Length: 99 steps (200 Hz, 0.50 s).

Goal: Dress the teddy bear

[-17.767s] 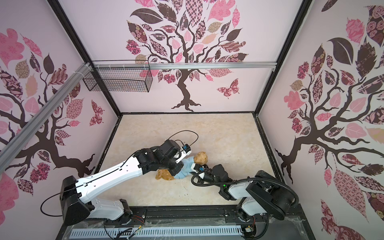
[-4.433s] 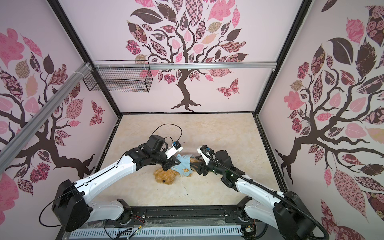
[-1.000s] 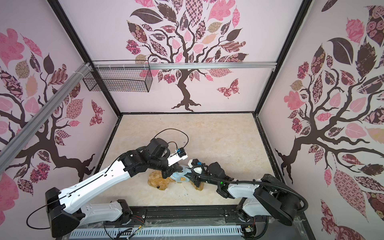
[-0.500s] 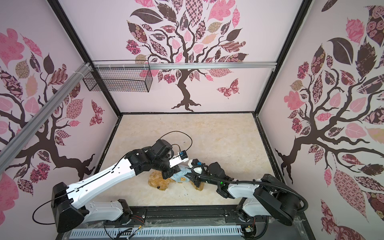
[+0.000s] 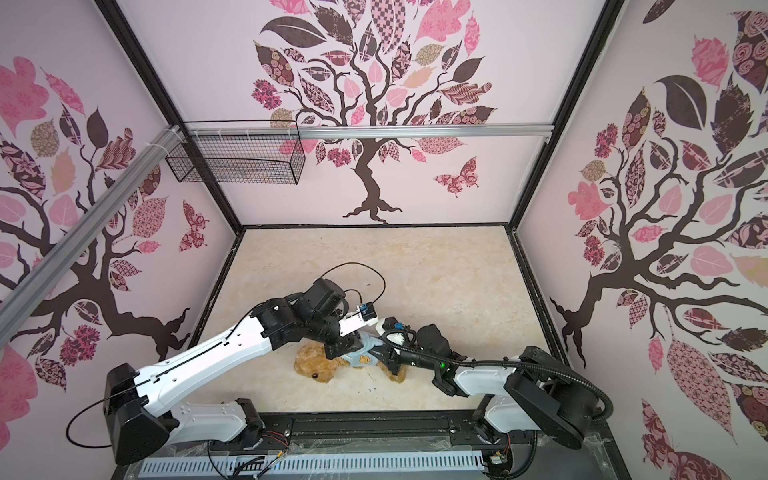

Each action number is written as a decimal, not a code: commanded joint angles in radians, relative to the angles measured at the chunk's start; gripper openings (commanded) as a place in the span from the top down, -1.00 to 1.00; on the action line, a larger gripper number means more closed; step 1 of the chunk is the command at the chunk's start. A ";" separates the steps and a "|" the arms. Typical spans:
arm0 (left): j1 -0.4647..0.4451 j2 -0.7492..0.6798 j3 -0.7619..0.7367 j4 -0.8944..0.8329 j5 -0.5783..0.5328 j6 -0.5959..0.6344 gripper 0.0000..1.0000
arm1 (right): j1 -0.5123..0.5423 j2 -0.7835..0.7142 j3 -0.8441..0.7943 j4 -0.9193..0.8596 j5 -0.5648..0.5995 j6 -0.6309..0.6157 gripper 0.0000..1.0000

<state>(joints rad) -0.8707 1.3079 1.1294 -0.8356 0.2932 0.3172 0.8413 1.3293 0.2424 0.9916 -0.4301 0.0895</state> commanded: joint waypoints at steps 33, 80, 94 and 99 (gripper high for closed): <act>-0.002 0.069 -0.024 0.024 0.023 0.021 0.18 | 0.003 0.000 0.069 0.193 -0.061 0.132 0.58; -0.002 0.114 -0.034 0.025 0.040 0.020 0.34 | 0.002 -0.027 0.110 0.276 -0.071 0.219 0.59; -0.003 0.109 -0.019 0.024 0.046 0.013 0.55 | 0.002 -0.030 0.100 0.281 -0.062 0.213 0.59; -0.002 0.102 -0.012 0.027 0.050 0.005 0.60 | 0.003 -0.031 0.094 0.269 -0.052 0.199 0.59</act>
<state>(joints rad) -0.8692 1.3888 1.1294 -0.8024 0.3241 0.3218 0.8356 1.3380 0.2478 1.0138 -0.4484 0.2630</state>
